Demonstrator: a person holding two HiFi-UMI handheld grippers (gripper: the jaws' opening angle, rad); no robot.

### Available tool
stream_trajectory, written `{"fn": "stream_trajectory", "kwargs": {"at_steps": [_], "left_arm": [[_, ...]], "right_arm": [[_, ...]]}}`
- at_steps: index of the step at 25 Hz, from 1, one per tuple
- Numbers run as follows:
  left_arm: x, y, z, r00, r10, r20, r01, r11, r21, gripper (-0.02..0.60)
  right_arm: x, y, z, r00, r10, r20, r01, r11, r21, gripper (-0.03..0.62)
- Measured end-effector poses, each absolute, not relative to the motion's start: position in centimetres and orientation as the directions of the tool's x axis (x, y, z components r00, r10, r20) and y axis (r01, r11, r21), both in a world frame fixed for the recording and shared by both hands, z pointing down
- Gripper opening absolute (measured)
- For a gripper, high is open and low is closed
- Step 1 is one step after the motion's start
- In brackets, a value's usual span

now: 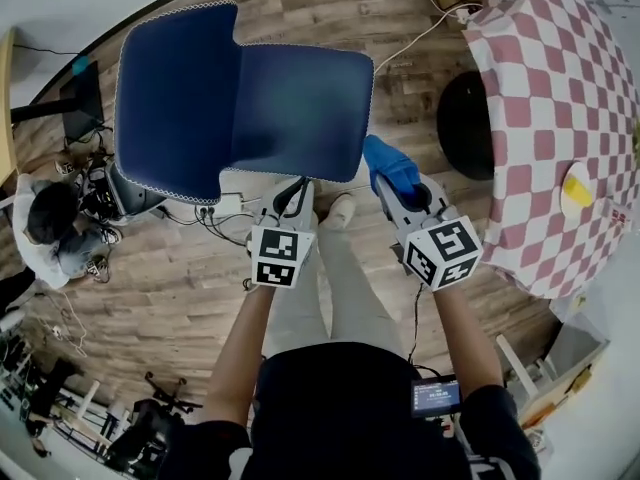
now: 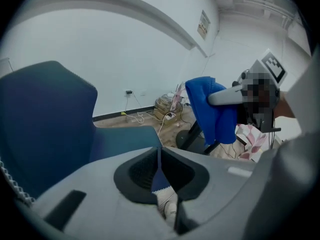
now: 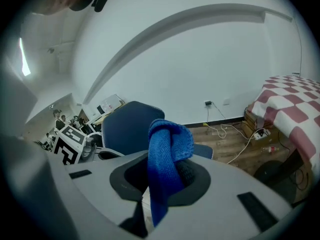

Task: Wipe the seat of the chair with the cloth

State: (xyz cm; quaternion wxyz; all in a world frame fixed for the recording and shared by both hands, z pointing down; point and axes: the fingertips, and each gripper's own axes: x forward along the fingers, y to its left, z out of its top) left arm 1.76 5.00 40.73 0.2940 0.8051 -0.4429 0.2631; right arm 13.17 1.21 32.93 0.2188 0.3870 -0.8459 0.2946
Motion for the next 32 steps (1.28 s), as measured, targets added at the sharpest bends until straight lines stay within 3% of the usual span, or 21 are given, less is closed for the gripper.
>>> {"fn": "stream_trajectory", "kwargs": {"at_steps": [8, 10, 18, 24, 32], "left_arm": [[-0.5, 4.6, 53.1, 0.425, -0.473, 0.772, -0.873, -0.441, 0.210, 0.034], [-1.1, 4.4, 56.3, 0.418, -0.442, 0.794, -0.866, -0.459, 0.201, 0.116], [-3.1, 2.6, 65.2, 0.363, -0.272, 0.891, -0.783, -0.608, 0.134, 0.286], [-6.1, -0.9, 67.5, 0.286, -0.225, 0.931, -0.702, -0.711, 0.044, 0.324], [-7.2, -2.4, 68.7, 0.259, -0.164, 0.952, -0.664, -0.746, 0.052, 0.360]], "right_arm": [[12.8, 2.1, 42.2, -0.591, -0.453, 0.667, -0.782, 0.524, -0.338, 0.055], [12.3, 2.2, 44.2, -0.593, -0.437, 0.676, -0.782, 0.513, -0.354, 0.055], [11.1, 1.8, 50.1, -0.598, -0.374, 0.709, -0.770, 0.514, -0.379, 0.055], [10.8, 0.4, 51.1, -0.596, -0.370, 0.713, -0.768, 0.522, -0.371, 0.055], [10.8, -1.1, 52.5, -0.569, -0.374, 0.733, -0.777, 0.537, -0.329, 0.055]]}}
